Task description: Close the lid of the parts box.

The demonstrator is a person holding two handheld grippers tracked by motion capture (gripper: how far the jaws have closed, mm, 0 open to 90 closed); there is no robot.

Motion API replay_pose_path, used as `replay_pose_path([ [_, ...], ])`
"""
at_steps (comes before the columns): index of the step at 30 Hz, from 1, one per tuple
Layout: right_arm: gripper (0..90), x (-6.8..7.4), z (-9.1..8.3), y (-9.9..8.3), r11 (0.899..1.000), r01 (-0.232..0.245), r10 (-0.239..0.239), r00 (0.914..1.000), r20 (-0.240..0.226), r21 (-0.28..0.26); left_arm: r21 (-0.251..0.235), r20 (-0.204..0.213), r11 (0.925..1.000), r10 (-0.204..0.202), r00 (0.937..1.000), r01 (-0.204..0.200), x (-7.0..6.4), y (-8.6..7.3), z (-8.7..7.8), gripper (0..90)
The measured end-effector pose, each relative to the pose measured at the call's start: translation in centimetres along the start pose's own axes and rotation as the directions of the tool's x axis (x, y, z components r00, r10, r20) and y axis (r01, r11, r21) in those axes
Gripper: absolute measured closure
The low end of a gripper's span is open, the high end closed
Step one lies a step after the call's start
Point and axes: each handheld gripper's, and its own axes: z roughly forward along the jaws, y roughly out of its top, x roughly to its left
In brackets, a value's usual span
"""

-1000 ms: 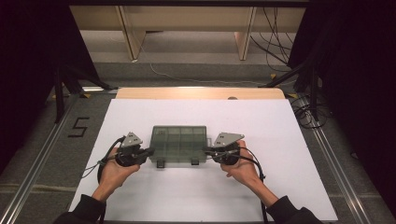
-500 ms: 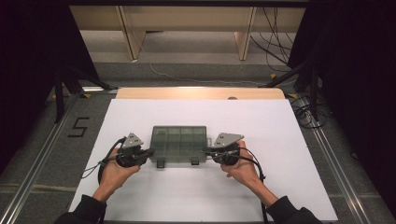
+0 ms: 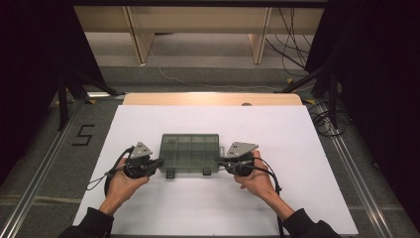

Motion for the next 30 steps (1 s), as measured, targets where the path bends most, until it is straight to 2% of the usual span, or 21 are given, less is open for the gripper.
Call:
replay_pose_path([
  [2,87.7,0.0,0.0,0.0,1.0,-0.001,0.001,1.0,0.005,-0.004,-0.005,-0.007,1.0,-0.008,0.9999,0.008,0.0,0.0,0.1,87.6],
  [4,84.2,-0.1,0.0,-0.1,1.0,-0.013,0.013,0.9999,0.008,-0.017,0.013,0.001,0.9999,0.01,0.9999,-0.01,0.0,0.0,-0.1,83.7],
  [5,83.5,-0.2,-0.1,-0.1,0.999,-0.021,0.021,0.9998,0.0,-0.029,-0.007,-0.005,0.9999,-0.015,0.9999,0.015,-0.2,0.0,0.1,83.4],
  [6,82.3,-0.2,-0.3,0.0,0.999,-0.029,0.029,0.9996,-0.001,-0.04,-0.016,-0.009,0.9998,-0.01,0.9999,0.01,-0.3,0.0,0.0,82.8],
  [7,80.0,-0.2,-0.4,0.1,0.998,-0.026,0.027,0.9996,0.008,-0.058,-0.008,-0.009,0.9999,0.012,0.9999,-0.012,-0.2,0.1,-0.1,81.7],
  [8,76.5,-0.2,-0.6,0.2,0.997,-0.038,0.039,0.9991,0.014,-0.071,-0.03,-0.003,0.9994,-0.015,0.9999,0.015,-0.4,0.1,0.0,79.8],
  [11,66.9,-0.4,-1.3,0.3,0.993,-0.067,0.071,0.9969,0.033,-0.097,-0.064,0.015,0.9972,-0.037,0.9992,0.038,-0.7,0.3,-0.1,71.2],
  [12,62.4,-0.5,-1.4,0.3,0.991,-0.076,0.081,0.996,0.04,-0.107,-0.054,0.014,0.9984,-0.017,0.9998,0.017,-0.7,0.3,-0.3,67.8],
  [14,53.2,-0.6,-1.9,0.3,0.989,-0.091,0.099,0.993,0.065,-0.115,-0.074,0.01,0.9968,-0.027,0.9996,0.028,-0.9,0.3,-0.3,59.8],
  [15,50.3,-0.6,-2.1,0.3,0.987,-0.108,0.116,0.9912,0.064,-0.117,-0.077,0.01,0.9969,-0.017,0.9998,0.018,-0.9,0.4,-0.4,56.9],
  [16,47.2,-0.7,-2.4,0.3,0.985,-0.118,0.127,0.9895,0.069,-0.126,-0.099,0.012,0.9946,-0.031,0.9994,0.032,-1.1,0.4,-0.5,53.4],
  [22,35.7,-0.7,-4.2,0.1,0.969,-0.146,0.168,0.9808,0.1,-0.198,-0.16,0.007,0.9862,-0.044,0.999,0.044,-1.7,0.7,-1.1,40.5],
  [24,32.2,-0.7,-4.7,-0.1,0.966,-0.149,0.174,0.9789,0.107,-0.209,-0.182,0.02,0.9815,-0.056,0.9982,0.059,-1.8,0.7,-1.4,38.6],
  [30,28.5,-0.4,-6.0,-0.7,0.959,-0.155,0.186,0.9759,0.113,-0.237,-0.24,0.021,0.9693,-0.051,0.9985,0.055,-2.5,0.8,-2.4,34.1],
])
